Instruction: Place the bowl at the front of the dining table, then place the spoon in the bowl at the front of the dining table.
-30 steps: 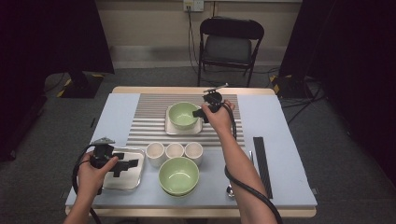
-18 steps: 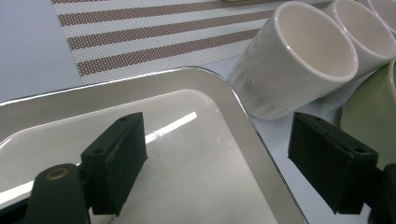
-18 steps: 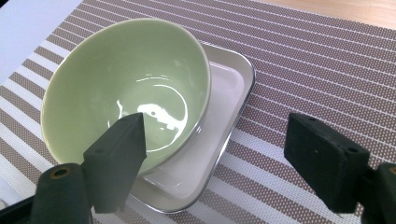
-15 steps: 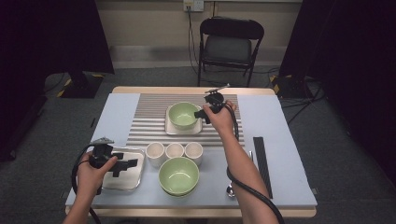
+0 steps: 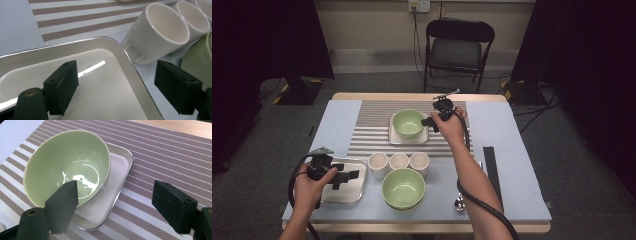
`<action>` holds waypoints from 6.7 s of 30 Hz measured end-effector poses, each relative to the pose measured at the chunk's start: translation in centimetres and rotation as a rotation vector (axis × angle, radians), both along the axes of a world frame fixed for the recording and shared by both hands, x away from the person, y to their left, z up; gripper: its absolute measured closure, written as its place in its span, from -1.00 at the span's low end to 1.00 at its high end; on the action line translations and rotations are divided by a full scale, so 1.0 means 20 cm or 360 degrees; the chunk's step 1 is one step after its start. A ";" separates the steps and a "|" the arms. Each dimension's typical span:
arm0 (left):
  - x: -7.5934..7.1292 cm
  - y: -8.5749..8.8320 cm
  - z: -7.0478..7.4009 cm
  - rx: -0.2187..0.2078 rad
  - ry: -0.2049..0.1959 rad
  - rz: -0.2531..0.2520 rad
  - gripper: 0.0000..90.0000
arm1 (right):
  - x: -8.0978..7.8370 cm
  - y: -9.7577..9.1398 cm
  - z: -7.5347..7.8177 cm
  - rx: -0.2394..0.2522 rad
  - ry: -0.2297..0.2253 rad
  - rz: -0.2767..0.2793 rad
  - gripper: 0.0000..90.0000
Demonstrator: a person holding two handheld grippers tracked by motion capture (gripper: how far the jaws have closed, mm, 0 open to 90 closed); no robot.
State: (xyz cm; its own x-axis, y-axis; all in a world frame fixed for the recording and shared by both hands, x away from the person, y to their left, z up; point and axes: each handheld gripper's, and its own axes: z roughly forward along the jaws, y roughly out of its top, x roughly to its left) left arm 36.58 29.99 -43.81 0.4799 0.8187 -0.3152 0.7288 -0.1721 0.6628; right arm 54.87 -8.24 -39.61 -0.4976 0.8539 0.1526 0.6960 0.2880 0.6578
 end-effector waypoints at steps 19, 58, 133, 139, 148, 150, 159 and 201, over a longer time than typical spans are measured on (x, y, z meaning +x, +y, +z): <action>0.00 -0.01 0.02 -0.0002 -0.0021 -0.0007 -0.58 | -0.04 -0.01 0.00 -0.0011 -0.0001 0.0044 -0.56; -0.01 -0.03 0.03 -0.0005 -0.0027 -0.0029 -0.58 | -0.12 -0.08 -0.02 0.0008 0.0029 0.0077 -0.56; -0.02 -0.07 0.06 0.0019 -0.0010 0.0032 -0.30 | -0.23 -0.25 -0.06 0.0010 0.0034 0.0078 -0.54; -0.02 -0.06 0.08 -0.0018 -0.0014 0.0020 -0.18 | -0.23 -0.27 -0.06 0.0018 0.0029 0.0077 -0.54; -0.03 -0.07 0.11 -0.0099 -0.0016 -0.0005 -0.03 | -0.25 -0.29 -0.06 0.0033 0.0032 0.0072 -0.54; -0.03 -0.08 0.12 -0.0112 -0.0018 -0.0015 0.00 | -0.25 -0.30 -0.06 0.0034 0.0024 0.0065 -0.54; -0.04 -0.10 0.15 -0.0085 -0.0008 -0.0039 0.06 | -0.26 -0.31 -0.05 0.0024 0.0023 0.0079 -0.54; -0.02 -0.25 0.25 -0.0132 0.0016 -0.0124 0.40 | -0.31 -0.36 -0.06 0.0020 0.0033 0.0137 -0.55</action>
